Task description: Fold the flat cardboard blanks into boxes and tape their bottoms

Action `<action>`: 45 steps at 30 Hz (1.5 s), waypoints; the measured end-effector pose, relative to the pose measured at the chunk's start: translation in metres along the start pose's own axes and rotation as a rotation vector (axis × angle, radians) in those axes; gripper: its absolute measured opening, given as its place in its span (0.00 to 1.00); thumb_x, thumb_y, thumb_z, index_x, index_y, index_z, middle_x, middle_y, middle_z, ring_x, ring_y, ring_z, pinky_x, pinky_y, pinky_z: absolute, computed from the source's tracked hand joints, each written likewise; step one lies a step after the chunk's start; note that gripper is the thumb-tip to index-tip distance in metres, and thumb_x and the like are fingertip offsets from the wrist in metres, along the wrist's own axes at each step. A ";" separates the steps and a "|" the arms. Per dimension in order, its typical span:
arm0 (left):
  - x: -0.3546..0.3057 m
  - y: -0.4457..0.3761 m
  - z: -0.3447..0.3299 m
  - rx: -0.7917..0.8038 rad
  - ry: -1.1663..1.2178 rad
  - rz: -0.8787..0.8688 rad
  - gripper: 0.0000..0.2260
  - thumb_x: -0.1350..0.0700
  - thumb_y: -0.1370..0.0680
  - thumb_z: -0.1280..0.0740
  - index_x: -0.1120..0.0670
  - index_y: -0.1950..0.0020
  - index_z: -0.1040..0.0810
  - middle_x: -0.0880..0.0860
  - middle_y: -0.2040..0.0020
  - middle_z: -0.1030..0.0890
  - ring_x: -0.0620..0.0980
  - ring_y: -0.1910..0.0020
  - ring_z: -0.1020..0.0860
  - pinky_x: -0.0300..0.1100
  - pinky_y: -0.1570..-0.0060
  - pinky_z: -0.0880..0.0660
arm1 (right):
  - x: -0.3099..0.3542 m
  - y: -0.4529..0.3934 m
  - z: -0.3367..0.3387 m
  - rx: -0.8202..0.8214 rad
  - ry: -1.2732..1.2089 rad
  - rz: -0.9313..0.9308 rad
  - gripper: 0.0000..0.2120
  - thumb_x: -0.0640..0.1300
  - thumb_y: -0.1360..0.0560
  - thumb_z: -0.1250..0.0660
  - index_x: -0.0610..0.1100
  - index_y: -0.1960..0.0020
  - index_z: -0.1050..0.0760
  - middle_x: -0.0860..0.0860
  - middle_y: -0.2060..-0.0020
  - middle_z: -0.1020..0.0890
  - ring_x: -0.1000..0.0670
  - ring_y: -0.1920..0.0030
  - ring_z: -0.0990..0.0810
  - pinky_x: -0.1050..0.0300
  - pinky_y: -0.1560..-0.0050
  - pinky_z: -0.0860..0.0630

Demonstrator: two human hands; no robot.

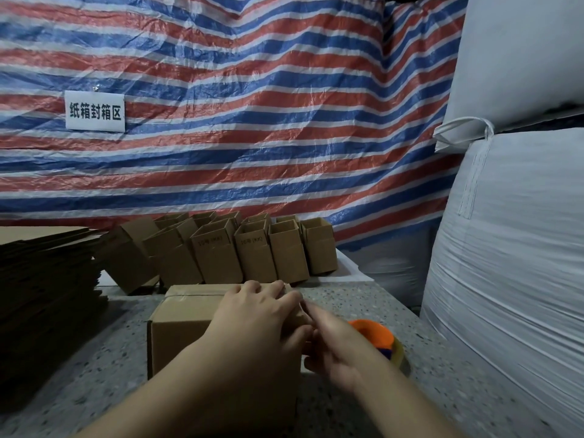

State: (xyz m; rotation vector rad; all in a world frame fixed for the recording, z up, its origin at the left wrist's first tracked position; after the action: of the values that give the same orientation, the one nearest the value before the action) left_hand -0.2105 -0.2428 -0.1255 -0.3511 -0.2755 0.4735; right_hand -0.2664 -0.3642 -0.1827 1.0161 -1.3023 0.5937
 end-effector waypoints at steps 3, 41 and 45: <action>0.000 0.000 0.000 -0.001 -0.004 0.006 0.28 0.30 0.24 0.55 0.39 0.26 0.41 0.47 0.25 0.34 0.55 0.29 0.33 0.51 0.33 0.34 | -0.003 -0.001 -0.004 -0.038 -0.033 0.022 0.23 0.65 0.21 0.38 0.47 0.48 0.14 0.46 0.51 0.13 0.44 0.46 0.18 0.52 0.53 0.22; 0.112 -0.015 0.028 0.118 0.578 0.617 0.34 0.32 0.21 0.47 0.55 0.26 0.33 0.58 0.32 0.25 0.56 0.37 0.24 0.53 0.35 0.27 | 0.036 -0.003 -0.014 -0.104 0.094 -0.146 0.41 0.71 0.21 0.54 0.44 0.18 0.45 0.40 0.21 0.39 0.36 0.21 0.44 0.30 0.24 0.49; 0.145 0.019 0.005 0.567 0.823 0.923 0.52 0.19 0.36 0.55 0.56 0.27 0.33 0.64 0.35 0.24 0.65 0.43 0.21 0.57 0.50 0.20 | 0.044 -0.005 -0.015 -0.065 0.125 -0.267 0.47 0.76 0.24 0.54 0.43 0.18 0.45 0.36 0.22 0.39 0.32 0.23 0.43 0.27 0.25 0.49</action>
State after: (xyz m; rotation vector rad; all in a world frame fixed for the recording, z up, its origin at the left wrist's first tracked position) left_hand -0.0957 -0.1551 -0.1030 -0.0701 0.8569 1.2203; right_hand -0.2456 -0.3615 -0.1415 1.0612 -1.0486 0.4021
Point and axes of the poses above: each hand's wrist, its own y-axis away from the middle knuckle, its own z-axis out of the back of the hand, x = y × z, the point moved 4 cm from there along -y, towards the middle knuckle
